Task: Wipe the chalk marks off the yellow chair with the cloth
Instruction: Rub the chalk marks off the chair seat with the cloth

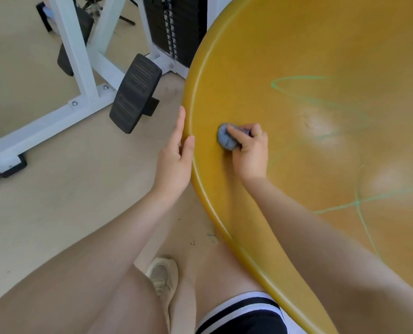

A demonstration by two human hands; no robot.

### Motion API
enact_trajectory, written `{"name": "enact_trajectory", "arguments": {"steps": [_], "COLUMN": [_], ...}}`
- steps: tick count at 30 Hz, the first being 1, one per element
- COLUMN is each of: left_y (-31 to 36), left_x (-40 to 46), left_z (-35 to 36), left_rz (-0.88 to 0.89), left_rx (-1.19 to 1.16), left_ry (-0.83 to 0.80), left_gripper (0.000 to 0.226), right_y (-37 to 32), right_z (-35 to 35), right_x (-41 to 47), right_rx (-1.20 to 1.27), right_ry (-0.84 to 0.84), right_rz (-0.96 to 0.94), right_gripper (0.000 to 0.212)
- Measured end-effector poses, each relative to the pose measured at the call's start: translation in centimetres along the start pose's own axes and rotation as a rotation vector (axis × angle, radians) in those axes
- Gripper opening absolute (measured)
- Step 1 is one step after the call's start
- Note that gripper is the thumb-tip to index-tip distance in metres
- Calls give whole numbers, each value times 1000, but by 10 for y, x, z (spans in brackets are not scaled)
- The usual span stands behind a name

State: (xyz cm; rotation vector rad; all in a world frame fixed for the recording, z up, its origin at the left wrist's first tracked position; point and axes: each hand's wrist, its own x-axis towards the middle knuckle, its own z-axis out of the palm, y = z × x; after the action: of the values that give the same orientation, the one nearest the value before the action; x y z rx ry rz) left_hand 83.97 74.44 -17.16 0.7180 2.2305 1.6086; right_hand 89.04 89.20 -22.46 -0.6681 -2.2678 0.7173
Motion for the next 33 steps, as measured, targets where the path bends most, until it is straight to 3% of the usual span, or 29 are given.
{"name": "enact_trajectory", "arguments": {"steps": [5, 11, 15, 18, 21, 27, 31, 33], "left_y": [-5, -7, -5, -1, 0, 5, 10, 13], "left_x": [-4, -8, -4, -2, -8, -17, -19, -19], "left_z": [5, 10, 11, 17, 23, 23, 24, 24], "left_rz": [73, 119, 403, 566, 500, 370, 364, 341], "left_rx": [177, 340, 929, 1224, 1399, 1490, 1467, 1452], "left_ry": [-27, 35, 124, -19, -184, -272, -281, -296], "left_gripper": [68, 73, 69, 65, 67, 110, 112, 113], "right_y": [27, 32, 22, 19, 25, 49, 66, 64], "right_z": [2, -17, -41, -52, -46, -26, -25, -26], "right_x": [54, -20, -87, -102, -86, -22, 19, 19], "right_rx": [37, 46, 148, 146, 54, -165, -245, -206], "right_ry": [60, -172, -322, -354, -327, -113, -44, -47], "right_rz": [255, -36, -76, -128, -183, 32, 379, 381], "right_gripper": [45, 39, 41, 42, 39, 40, 47, 48]}}
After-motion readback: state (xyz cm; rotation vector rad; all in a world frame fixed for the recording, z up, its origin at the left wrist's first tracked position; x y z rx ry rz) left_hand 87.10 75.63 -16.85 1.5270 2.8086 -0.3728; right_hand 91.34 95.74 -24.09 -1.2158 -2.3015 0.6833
